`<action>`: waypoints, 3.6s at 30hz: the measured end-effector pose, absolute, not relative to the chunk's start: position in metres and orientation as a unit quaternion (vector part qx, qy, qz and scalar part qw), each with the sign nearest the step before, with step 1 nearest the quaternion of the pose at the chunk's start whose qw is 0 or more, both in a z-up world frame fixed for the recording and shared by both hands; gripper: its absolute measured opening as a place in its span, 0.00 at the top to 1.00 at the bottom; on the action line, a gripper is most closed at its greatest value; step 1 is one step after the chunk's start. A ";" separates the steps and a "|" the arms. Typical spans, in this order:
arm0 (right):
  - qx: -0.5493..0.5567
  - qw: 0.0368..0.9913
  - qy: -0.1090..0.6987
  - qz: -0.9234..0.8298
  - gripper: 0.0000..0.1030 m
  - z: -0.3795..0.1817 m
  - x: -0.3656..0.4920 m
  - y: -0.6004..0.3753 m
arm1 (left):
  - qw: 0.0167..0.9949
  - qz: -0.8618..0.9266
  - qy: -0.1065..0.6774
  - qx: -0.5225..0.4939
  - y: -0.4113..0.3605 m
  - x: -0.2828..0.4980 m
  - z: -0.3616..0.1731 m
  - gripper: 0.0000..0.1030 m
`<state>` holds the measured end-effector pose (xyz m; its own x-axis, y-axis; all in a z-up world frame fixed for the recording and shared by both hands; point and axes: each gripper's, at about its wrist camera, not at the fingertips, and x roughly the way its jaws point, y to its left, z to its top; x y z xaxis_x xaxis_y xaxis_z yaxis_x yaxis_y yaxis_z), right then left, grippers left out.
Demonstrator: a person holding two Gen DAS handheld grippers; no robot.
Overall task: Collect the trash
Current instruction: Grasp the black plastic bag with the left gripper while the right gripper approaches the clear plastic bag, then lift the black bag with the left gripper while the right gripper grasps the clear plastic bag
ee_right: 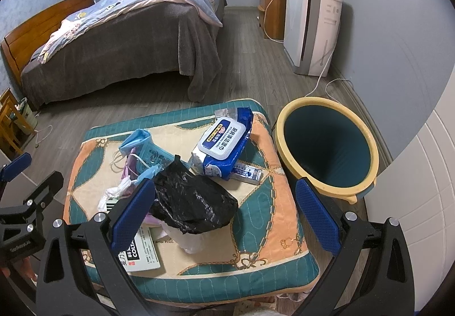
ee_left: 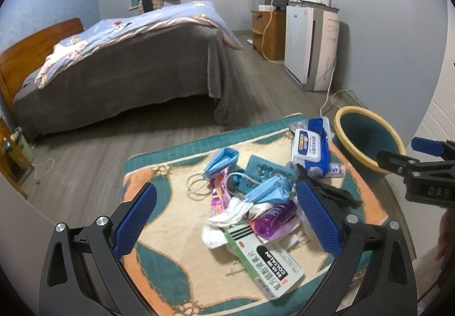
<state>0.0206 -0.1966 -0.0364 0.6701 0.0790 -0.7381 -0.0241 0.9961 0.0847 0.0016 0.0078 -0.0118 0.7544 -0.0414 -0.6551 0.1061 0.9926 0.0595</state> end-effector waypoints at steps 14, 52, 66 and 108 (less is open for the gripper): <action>-0.002 0.887 0.460 0.049 0.05 -0.052 0.038 -0.179 | 0.925 -0.001 0.376 0.050 0.021 0.026 -0.017 0.05; 0.020 0.889 0.451 0.080 0.96 -0.031 0.090 -0.209 | 0.886 -0.107 0.446 0.072 -0.043 0.052 -0.087 0.07; 0.031 0.852 0.515 0.091 0.72 -0.074 0.094 -0.224 | 0.876 -0.126 0.457 0.085 -0.057 0.044 -0.094 0.23; -0.038 0.801 0.583 0.128 0.52 -0.160 0.077 -0.125 | 0.901 -0.135 0.403 0.085 0.009 0.051 -0.022 0.88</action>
